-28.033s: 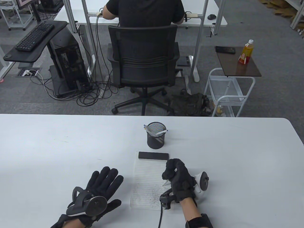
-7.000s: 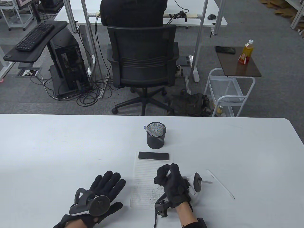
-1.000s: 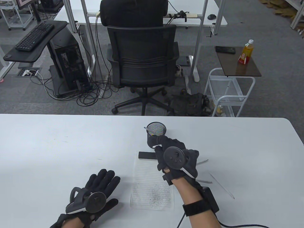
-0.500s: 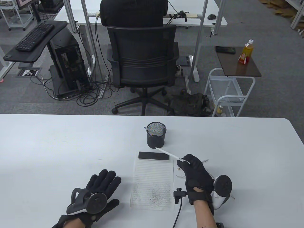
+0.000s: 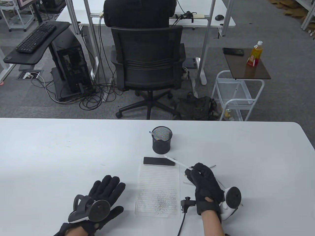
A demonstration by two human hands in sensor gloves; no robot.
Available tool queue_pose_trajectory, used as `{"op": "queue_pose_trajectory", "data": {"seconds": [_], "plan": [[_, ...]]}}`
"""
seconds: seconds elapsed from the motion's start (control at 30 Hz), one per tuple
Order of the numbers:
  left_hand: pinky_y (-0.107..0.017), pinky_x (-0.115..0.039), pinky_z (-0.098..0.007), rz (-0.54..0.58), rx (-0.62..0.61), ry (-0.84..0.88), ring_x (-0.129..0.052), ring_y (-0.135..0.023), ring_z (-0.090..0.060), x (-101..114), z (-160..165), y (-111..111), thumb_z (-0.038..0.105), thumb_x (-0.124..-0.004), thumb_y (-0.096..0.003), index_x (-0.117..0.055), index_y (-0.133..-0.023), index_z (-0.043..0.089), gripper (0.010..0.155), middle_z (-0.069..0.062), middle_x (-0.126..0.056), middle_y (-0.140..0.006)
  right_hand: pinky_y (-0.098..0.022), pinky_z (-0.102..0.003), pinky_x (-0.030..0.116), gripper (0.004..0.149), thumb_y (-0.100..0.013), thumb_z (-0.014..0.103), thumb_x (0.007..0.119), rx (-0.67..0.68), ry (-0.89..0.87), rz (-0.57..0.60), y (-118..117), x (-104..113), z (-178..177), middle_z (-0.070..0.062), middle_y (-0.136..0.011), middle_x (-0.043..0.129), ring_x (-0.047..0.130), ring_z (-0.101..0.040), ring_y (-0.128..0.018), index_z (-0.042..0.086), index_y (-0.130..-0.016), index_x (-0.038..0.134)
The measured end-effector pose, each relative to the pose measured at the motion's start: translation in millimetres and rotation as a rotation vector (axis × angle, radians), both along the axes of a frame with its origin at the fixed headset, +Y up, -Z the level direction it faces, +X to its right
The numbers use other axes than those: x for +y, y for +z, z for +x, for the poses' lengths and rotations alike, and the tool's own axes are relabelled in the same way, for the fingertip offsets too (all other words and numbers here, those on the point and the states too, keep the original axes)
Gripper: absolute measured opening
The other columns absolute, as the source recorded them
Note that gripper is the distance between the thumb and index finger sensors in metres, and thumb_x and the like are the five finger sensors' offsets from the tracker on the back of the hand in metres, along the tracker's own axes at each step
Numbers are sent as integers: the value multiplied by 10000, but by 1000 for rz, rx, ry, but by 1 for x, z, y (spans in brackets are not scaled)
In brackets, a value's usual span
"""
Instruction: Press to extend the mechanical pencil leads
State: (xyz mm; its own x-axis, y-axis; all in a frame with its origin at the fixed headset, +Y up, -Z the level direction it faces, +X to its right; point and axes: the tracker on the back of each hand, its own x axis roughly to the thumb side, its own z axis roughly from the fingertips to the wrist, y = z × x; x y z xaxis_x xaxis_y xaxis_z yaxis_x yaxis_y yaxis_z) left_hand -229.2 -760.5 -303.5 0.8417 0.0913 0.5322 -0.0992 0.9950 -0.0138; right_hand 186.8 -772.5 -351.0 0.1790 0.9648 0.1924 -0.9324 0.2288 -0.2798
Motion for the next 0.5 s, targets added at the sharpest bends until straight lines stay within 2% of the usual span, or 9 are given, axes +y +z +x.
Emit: {"op": "queue_pose_trajectory", "data": {"seconds": [0.17,0.3,0.5], "plan": [[-753,-367,-666,-3,5,-6,-317,-1120,-459,0,1,1,616,-674,-462,-352,-1152,263,840,-107,-309,-1208,-537,-603,867,432,-463,250,972,3,-60,-8,1,-3,-1,-137,-702,1021,1065,-395,-669,79,-846,872],[-753,-367,-666,-5,7,-6,-317,-1120,-457,0,1,1,613,-672,-463,-359,-1152,258,836,-108,-310,-1207,-560,-599,848,444,-468,230,952,54,-117,31,-1,-4,-1,-146,-720,1009,1055,-394,-683,64,-868,853],[-754,-368,-665,-7,8,-9,-317,-1119,-459,-1,2,2,609,-669,-464,-355,-1152,258,834,-108,-309,-1207,-580,-601,827,466,-471,217,868,93,-149,50,-1,-2,-3,-158,-739,994,1040,-403,-702,23,-892,818]]}}
